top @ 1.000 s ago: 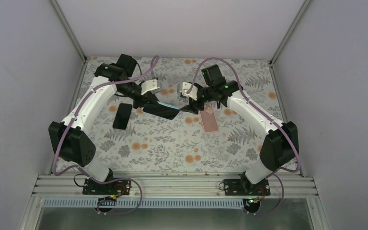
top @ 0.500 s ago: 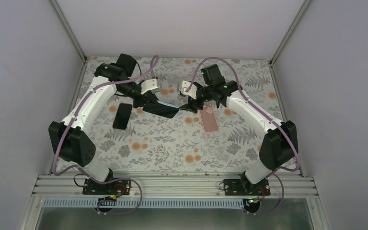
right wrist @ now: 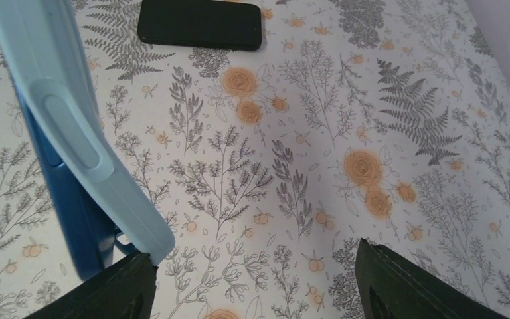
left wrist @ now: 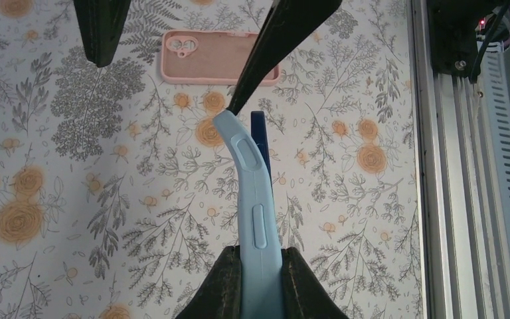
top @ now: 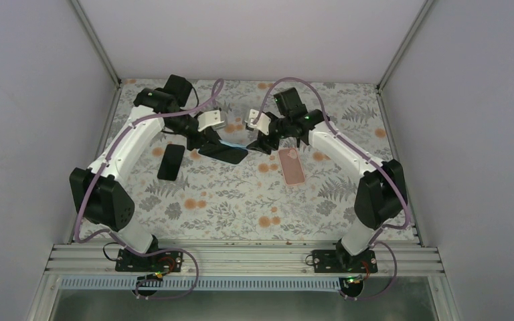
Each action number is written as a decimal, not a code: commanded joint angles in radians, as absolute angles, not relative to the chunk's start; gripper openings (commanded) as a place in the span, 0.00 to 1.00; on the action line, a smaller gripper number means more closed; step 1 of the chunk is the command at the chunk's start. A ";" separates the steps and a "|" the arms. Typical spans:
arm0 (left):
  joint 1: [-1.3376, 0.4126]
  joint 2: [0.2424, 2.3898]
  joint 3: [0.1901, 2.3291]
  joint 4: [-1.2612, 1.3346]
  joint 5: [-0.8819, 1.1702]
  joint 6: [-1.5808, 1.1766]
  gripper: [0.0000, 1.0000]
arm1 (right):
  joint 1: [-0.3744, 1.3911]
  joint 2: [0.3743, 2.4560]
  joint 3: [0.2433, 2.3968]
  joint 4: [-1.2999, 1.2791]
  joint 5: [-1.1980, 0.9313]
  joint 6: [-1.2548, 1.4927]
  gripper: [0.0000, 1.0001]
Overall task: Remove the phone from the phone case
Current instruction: Remove the phone case from the phone.
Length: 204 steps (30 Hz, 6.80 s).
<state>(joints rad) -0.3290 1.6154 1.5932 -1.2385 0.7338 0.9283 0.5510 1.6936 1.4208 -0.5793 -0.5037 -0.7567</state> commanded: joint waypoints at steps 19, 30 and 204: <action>-0.362 1.510 1.658 -1.087 0.912 0.827 0.02 | 0.722 1.944 1.607 -0.835 -1.096 -0.820 0.58; -0.326 1.488 1.518 -0.880 0.795 0.775 0.02 | 0.669 1.995 1.775 -1.287 -1.399 -1.139 0.47; -0.636 1.859 1.185 1.234 -0.434 1.183 0.12 | 0.671 1.884 1.703 -0.253 -0.655 0.315 0.02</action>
<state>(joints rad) -0.6418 1.8282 1.1088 1.2514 -0.4175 0.9836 0.5106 1.8622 1.7348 0.0017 -0.4637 0.3046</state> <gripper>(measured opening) 0.146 0.064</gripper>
